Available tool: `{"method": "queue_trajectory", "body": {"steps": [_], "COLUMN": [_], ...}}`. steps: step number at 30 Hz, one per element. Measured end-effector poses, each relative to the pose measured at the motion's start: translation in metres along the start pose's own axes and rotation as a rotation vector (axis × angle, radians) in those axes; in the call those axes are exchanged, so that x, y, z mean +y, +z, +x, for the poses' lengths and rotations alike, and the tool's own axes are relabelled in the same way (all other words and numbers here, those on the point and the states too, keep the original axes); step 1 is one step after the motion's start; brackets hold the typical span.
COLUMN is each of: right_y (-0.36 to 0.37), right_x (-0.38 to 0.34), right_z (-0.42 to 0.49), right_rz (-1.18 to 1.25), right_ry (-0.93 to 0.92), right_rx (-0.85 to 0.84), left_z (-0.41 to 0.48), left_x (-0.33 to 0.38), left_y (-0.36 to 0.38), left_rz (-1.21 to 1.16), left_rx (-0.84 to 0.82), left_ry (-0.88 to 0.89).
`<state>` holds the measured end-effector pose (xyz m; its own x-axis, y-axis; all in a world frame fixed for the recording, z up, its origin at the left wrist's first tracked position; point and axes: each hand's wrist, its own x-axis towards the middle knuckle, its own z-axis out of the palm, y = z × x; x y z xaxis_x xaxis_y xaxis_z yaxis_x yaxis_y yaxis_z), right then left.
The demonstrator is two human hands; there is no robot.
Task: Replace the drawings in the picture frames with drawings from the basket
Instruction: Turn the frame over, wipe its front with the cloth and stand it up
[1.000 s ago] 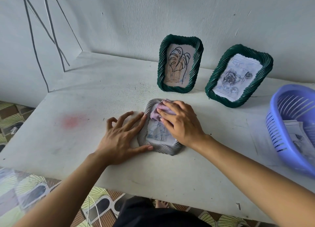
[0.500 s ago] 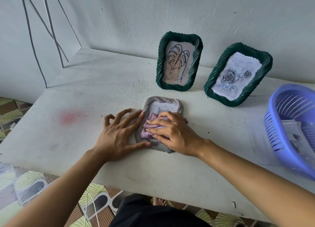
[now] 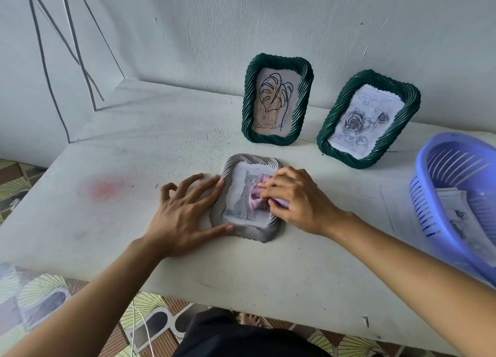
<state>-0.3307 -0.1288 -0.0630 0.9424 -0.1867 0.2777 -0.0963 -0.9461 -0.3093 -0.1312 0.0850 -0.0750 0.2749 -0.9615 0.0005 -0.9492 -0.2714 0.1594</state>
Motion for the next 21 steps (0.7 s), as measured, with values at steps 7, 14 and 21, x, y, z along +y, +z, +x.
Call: {"method": "queue_trajectory", "body": {"steps": [7,14,21], "right_y": [0.017,0.032,0.029], "right_x": [0.003,-0.021,-0.031], "right_z": [0.037,0.053,0.026], "right_rz": [-0.090,0.068,0.107], "right_ry": [0.135,0.028,-0.170], "right_rx": [0.170,0.108,-0.008], "left_z": [0.002,0.002,0.001], "left_x": [0.000,0.001,0.001], "left_y": [0.000,-0.001,0.002], "left_rz": [-0.013,0.006,0.001], "left_rx": [0.004,0.008,0.039], "left_ry": [-0.001,0.004,-0.005]}}
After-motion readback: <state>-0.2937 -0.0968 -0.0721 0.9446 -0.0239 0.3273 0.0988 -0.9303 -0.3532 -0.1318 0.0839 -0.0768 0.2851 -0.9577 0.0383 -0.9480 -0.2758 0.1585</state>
